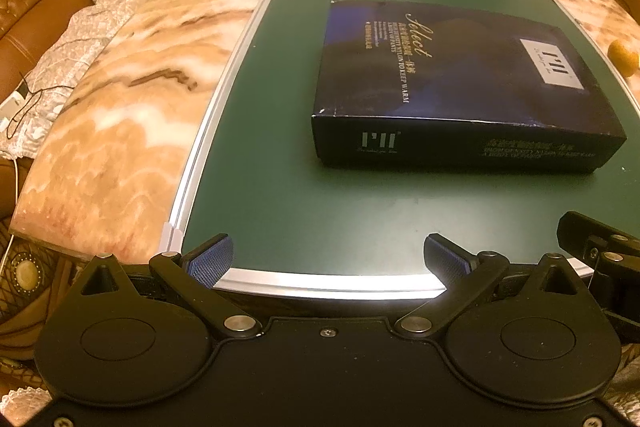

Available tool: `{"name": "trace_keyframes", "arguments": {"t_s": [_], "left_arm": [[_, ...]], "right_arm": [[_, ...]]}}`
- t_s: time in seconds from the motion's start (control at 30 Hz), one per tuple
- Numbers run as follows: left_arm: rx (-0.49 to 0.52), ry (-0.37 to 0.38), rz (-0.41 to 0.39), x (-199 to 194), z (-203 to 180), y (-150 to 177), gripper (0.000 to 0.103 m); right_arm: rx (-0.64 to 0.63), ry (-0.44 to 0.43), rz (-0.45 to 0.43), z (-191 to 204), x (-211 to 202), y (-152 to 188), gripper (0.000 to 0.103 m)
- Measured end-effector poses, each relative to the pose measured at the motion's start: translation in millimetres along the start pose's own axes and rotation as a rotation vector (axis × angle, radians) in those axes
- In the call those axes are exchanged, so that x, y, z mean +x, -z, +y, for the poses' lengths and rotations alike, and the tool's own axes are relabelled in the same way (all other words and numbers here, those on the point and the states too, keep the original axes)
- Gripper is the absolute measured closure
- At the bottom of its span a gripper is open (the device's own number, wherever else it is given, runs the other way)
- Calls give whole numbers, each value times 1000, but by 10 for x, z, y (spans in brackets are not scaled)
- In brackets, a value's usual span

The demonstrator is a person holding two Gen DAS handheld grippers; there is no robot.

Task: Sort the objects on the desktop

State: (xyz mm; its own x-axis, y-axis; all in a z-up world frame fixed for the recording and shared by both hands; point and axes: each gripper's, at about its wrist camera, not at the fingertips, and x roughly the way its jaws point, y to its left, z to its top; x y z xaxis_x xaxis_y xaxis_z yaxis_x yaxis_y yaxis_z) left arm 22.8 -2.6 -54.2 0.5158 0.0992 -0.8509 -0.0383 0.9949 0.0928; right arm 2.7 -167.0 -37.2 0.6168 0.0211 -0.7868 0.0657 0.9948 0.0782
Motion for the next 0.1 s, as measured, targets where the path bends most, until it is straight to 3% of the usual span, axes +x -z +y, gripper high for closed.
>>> {"name": "trace_keyframes", "arguments": {"t_s": [0.1], "left_arm": [[-1,4,0,0,8,-3,0]], "right_arm": [[2,-2,0,-6,0,-2,0]]}}
